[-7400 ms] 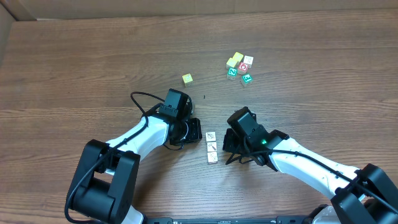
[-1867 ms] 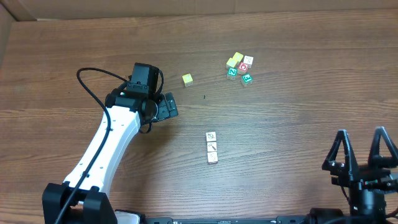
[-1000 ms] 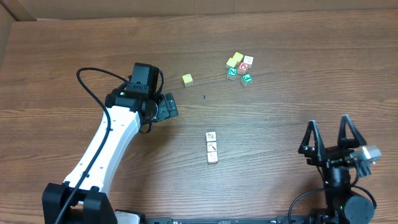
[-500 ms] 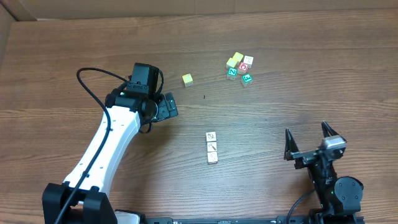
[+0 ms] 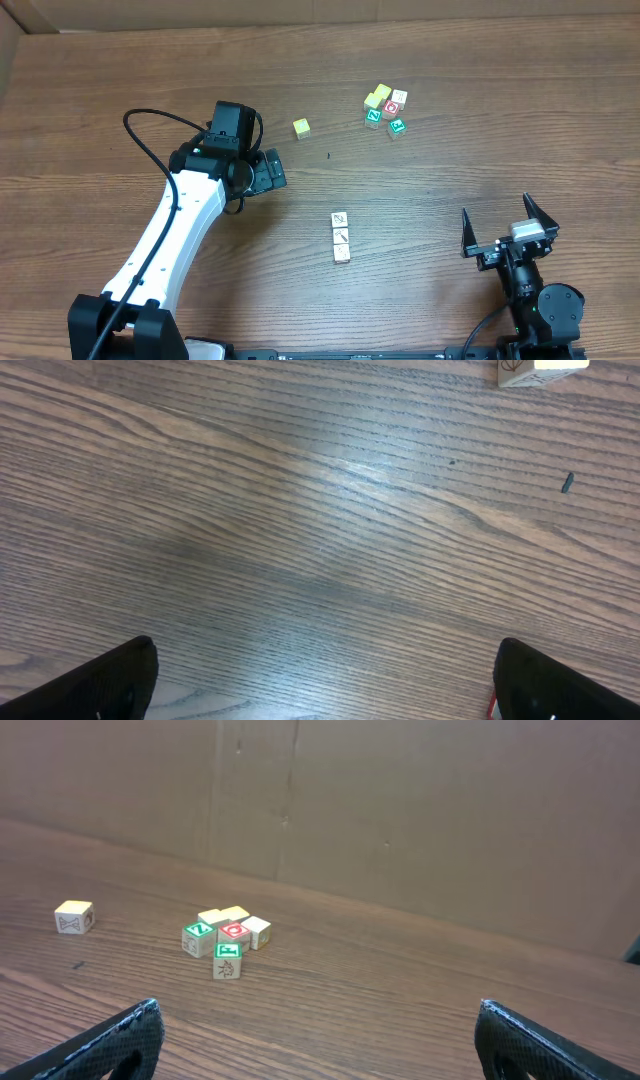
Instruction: Flip 3 blocks
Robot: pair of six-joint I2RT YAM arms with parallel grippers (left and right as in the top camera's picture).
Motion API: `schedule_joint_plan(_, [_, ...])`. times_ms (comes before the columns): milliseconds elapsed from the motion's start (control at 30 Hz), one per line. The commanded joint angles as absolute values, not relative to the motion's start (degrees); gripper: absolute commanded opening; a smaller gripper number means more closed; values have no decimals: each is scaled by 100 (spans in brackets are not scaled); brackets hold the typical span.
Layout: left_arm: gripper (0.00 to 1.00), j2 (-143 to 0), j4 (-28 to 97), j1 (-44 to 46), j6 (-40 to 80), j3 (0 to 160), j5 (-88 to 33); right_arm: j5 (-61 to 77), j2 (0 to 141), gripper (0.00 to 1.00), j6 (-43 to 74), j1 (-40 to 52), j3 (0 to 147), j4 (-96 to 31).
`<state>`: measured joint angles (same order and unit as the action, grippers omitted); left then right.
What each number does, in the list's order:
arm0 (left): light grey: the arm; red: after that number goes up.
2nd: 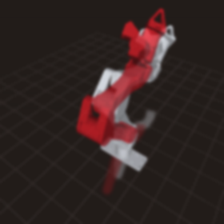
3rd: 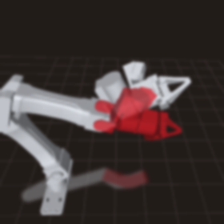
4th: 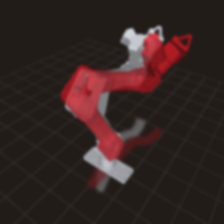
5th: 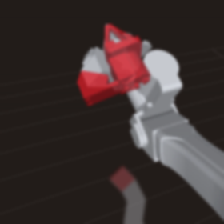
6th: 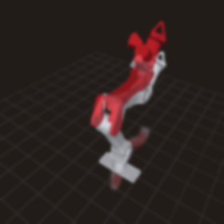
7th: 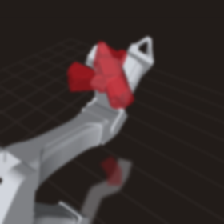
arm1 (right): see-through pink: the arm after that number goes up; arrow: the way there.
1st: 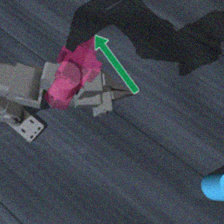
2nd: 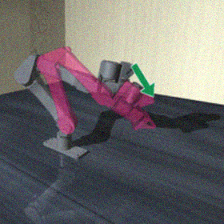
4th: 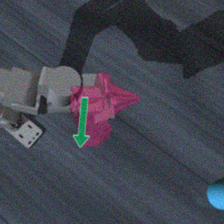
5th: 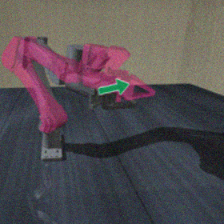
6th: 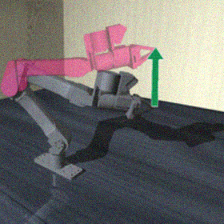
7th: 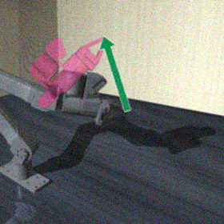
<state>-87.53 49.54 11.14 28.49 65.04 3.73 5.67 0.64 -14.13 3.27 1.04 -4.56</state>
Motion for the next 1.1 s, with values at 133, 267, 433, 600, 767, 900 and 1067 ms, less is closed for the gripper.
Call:
schedule_joint_plan(133, [100,-8735,4939,1105,2786,6563,464,519,16,100,-1483,89,45,-440])
schedule_joint_plan(267, [100,-8735,4939,1105,2786,6563,464,519,16,100,-1483,89,45,-440])
schedule_joint_plan(433, [100,-8735,4939,1105,2786,6563,462,519,16,100,-1483,89,45,-440])
schedule_joint_plan(600, [100,-8735,4939,1105,2786,6563,464,519,16,100,-1483,89,45,-440])
schedule_joint_plan(767, [100,-8735,4939,1105,2786,6563,462,519,16,100,-1483,89,45,-440])
schedule_joint_plan(900, [100,-8709,4941,1103,2786,6563,471,519,16,100,-1483,89,45,-440])
schedule_joint_plan(1067, [100,-8412,4941,1151,2786,6563,467,519,16,100,-1483,89,45,-440])
